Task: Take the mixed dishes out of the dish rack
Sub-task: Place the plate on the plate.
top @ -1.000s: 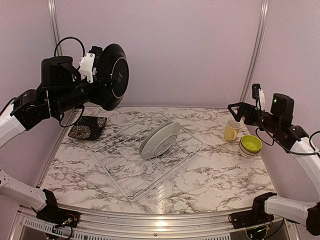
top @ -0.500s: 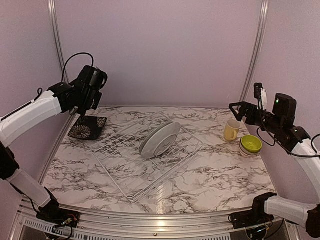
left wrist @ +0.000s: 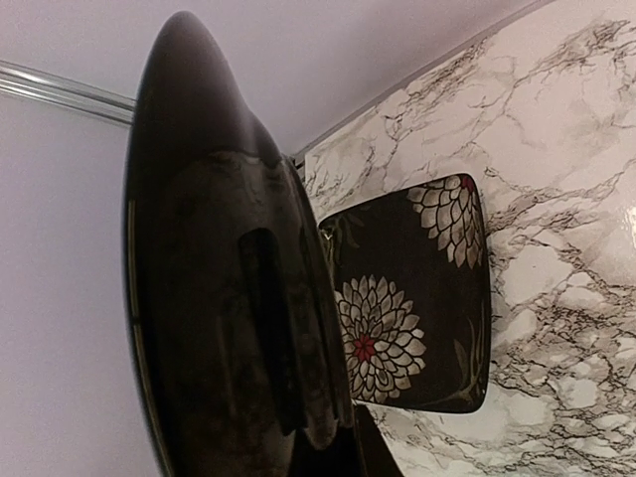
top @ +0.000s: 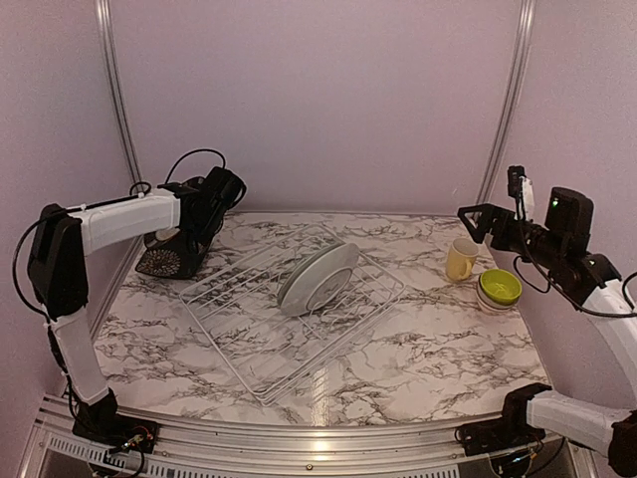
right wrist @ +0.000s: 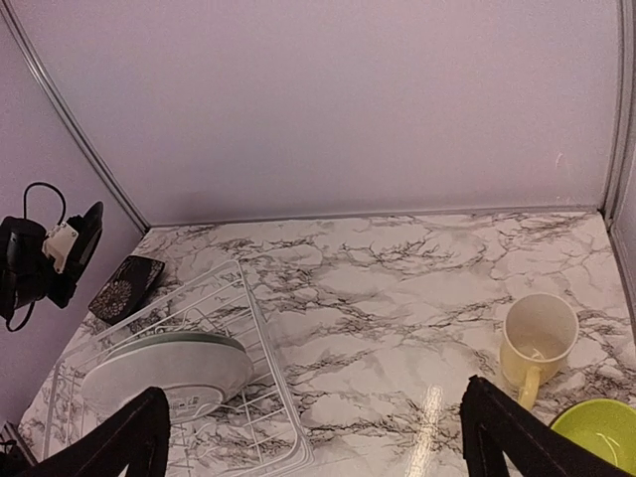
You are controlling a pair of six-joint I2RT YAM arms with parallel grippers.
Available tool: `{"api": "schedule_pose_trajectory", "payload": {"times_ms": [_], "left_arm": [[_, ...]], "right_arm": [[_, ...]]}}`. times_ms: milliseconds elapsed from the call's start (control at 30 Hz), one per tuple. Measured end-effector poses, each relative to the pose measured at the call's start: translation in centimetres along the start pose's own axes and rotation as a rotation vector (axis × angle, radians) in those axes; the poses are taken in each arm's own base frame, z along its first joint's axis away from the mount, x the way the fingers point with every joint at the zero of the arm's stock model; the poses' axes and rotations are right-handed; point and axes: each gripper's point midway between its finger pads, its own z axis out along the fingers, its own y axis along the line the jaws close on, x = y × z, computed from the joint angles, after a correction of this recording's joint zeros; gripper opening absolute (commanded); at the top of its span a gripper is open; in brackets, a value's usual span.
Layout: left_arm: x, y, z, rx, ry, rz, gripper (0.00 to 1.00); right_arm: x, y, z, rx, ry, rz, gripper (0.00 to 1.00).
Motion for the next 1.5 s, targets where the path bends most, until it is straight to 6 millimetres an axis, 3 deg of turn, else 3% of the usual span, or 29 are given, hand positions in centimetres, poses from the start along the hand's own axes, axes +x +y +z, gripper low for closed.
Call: {"api": "schedule_pose_trajectory", "payload": {"times_ms": [133, 433, 733, 1033, 1200, 1500], "left_arm": [[1.9, -1.5, 3.6, 0.013, 0.089, 0.062, 0.0], [5.3, -3.5, 8.5, 0.022, 0.222, 0.125, 0.0], [7.2, -6.1, 10.6, 0.026, 0.281, 0.192, 0.0], [5.8, -6.8, 12.1, 0.003, 0.276, 0.181, 0.0], [6.0, -7.2, 12.6, -0.025, 0.287, 0.196, 0.09], [6.6, -7.2, 12.5, -0.035, 0.303, 0.181, 0.46]], "right_arm": [[0.1, -0.1, -0.4, 0.011, 0.003, 0.0, 0.98], [-0.1, 0.1, -0.7, 0.008, -0.008, -0.004, 0.99], [0.3, -0.1, -0.3, 0.011, 0.006, 0.001, 0.99], [1.1, -0.5, 0.1, 0.017, 0.027, 0.008, 0.98], [1.1, -0.5, 0.1, 0.017, 0.027, 0.008, 0.98], [1.0, -0.4, 0.0, 0.016, 0.024, 0.007, 0.98]]}}
